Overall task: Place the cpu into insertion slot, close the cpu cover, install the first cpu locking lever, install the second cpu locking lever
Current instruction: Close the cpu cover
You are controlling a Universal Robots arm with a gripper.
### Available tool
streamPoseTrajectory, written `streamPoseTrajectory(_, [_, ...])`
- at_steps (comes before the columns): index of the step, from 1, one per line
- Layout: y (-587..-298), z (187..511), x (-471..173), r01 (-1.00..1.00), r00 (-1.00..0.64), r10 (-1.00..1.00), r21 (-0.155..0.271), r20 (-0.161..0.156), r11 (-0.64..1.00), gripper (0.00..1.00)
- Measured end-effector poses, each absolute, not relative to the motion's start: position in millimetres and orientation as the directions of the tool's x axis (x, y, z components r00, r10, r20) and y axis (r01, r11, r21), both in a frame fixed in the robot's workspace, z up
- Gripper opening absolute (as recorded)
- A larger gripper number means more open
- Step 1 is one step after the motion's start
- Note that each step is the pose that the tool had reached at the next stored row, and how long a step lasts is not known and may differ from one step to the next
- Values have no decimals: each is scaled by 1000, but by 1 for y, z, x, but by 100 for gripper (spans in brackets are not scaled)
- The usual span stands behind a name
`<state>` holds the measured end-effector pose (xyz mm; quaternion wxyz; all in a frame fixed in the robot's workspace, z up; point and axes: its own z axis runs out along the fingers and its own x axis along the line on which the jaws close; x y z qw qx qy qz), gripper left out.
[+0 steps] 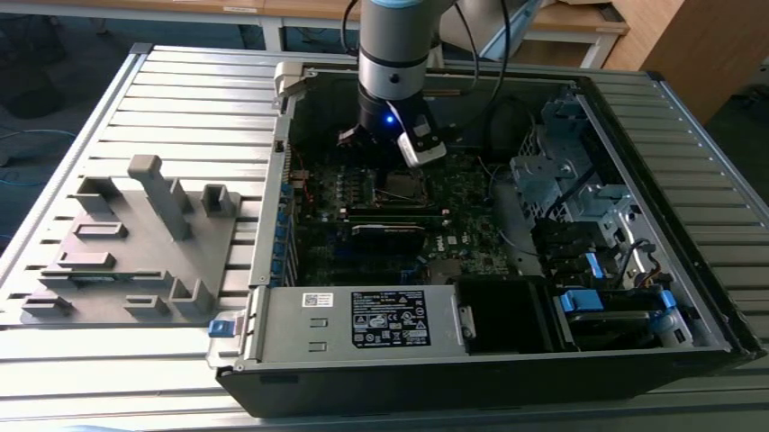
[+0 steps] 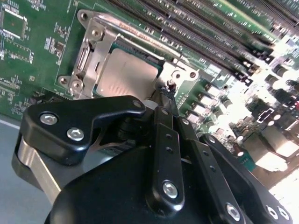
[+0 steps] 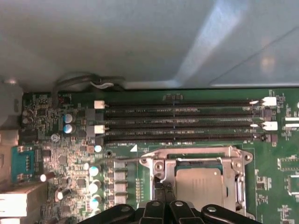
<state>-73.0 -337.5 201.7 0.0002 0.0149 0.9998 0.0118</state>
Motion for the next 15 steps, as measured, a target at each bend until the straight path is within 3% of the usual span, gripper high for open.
streamPoseTrajectory(15, [-336, 197, -73, 30, -1000, 30, 23, -1, 999, 11])
